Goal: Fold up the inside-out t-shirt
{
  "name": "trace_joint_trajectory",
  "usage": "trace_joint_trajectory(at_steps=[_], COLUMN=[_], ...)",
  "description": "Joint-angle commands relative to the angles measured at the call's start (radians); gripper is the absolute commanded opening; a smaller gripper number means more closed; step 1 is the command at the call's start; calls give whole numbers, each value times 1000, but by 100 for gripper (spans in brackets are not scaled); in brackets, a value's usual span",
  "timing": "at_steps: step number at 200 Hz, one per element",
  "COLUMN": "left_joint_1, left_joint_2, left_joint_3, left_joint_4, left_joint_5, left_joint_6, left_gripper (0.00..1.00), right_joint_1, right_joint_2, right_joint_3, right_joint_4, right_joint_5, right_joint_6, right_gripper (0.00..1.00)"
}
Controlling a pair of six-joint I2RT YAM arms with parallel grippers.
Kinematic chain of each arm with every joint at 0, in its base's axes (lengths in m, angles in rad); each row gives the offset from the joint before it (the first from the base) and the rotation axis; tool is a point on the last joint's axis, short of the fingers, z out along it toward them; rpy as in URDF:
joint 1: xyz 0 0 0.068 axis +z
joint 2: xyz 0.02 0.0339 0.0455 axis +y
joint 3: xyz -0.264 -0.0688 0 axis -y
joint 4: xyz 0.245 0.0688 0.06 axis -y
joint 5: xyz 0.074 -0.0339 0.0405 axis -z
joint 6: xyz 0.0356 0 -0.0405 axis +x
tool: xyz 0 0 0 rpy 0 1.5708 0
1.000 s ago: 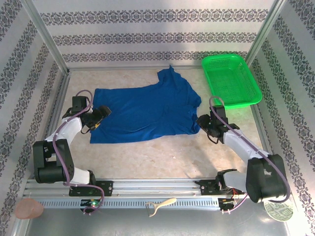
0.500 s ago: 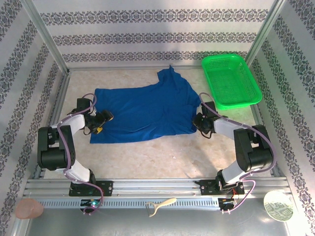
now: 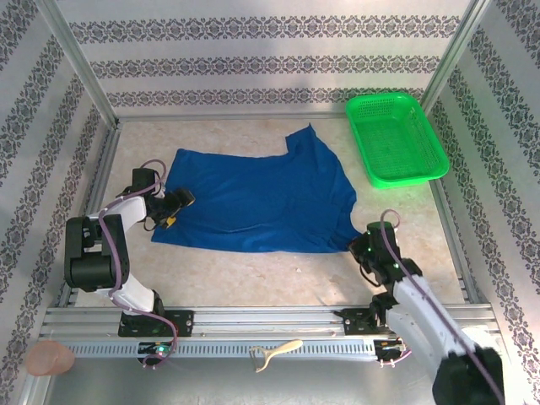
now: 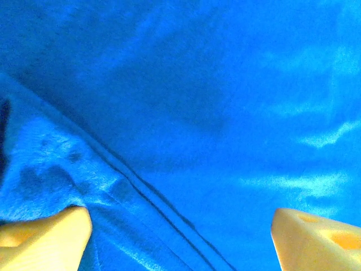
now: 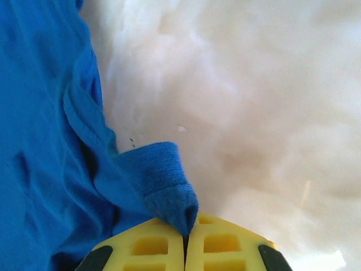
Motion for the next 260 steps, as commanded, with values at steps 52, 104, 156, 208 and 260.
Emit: trace_joint_trajectory(at_steps=[52, 104, 156, 208, 260], left_joint_1=[-5, -14, -94, -132, -134], left_joint_2=[-268, -149, -14, 59, 93], left_joint_3=[31, 171, 203, 158, 116], left_joint_4=[-214, -242, -206, -133, -108], left_joint_5=[-149, -64, -35, -49, -80], left_joint_6=[4, 76, 73, 42, 43], left_gripper=[87, 87, 87, 88, 88], right_joint_1=[-31, -40, -8, 22, 21], right_joint_2=[-288, 334, 778, 947, 1040], right_joint_3=[40, 436, 670, 667, 684], right_joint_4=[-304, -107, -100, -27, -6], right_joint_5=[43, -62, -118, -92, -67], right_joint_6=[56, -400, -625, -629, -636], right_gripper=[32, 46, 48, 48, 26])
